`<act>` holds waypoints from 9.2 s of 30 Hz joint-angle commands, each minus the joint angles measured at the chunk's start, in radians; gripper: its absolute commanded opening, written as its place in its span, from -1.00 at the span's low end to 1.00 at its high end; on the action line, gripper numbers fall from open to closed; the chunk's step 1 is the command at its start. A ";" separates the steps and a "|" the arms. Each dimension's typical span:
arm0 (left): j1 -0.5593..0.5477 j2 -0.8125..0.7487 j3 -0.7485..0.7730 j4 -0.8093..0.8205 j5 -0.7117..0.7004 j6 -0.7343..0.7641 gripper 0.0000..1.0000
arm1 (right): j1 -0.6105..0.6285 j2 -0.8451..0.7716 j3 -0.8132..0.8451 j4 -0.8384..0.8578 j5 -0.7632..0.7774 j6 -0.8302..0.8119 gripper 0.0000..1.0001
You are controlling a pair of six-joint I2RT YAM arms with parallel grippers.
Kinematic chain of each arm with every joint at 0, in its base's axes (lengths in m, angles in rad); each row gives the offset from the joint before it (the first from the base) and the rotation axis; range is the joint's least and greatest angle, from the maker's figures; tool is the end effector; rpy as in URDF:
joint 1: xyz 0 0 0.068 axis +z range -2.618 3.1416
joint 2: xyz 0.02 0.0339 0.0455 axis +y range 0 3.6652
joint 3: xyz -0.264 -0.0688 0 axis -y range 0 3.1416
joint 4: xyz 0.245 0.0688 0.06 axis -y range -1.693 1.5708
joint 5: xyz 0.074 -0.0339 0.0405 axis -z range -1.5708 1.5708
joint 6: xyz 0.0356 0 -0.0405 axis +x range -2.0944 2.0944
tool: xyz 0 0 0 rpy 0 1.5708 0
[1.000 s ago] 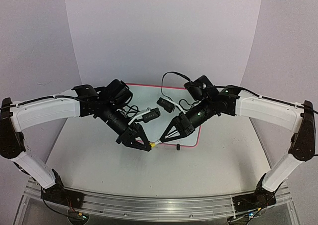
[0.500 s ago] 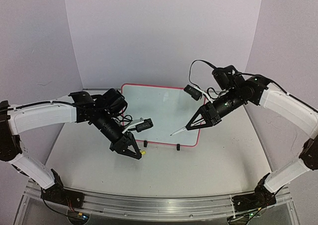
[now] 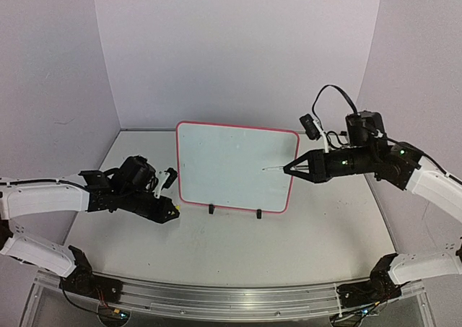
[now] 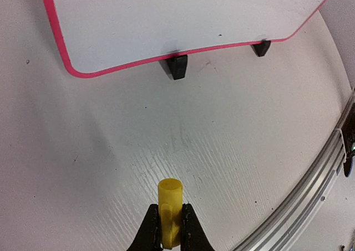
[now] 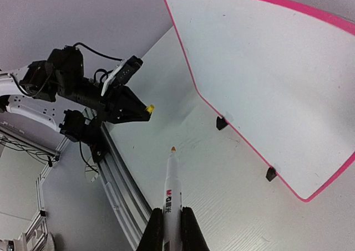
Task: Write a sentence on the whiteboard
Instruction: Place the pen cap at the center of the board, then adjust the whiteboard at the center of the board, then hold the whiteboard at the center of the board, then write a sentence on the whiteboard.
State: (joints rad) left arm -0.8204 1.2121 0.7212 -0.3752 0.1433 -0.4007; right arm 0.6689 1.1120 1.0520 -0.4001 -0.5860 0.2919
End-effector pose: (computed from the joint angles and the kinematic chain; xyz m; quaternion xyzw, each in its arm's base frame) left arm 0.1616 -0.1808 0.2149 0.2192 0.9105 -0.2524 0.2435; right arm 0.1793 0.1668 0.3494 -0.3020 0.7706 0.4509 0.3342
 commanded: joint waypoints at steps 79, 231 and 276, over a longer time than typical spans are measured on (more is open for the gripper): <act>0.587 0.309 0.413 0.375 0.667 0.492 0.75 | 0.211 0.026 -0.063 0.350 0.246 0.029 -1.00; 0.494 0.318 0.658 -0.268 0.785 0.805 -1.00 | 0.229 0.757 0.483 0.632 0.188 -0.158 -1.00; 0.490 0.325 0.662 -0.274 0.776 0.800 -1.00 | 0.225 0.705 0.349 0.726 0.187 -0.113 -1.00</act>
State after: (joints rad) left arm -0.3275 1.5757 1.3777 -0.6401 0.9142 0.3817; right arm 0.8970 1.8565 1.3785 0.2757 -0.4423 0.1806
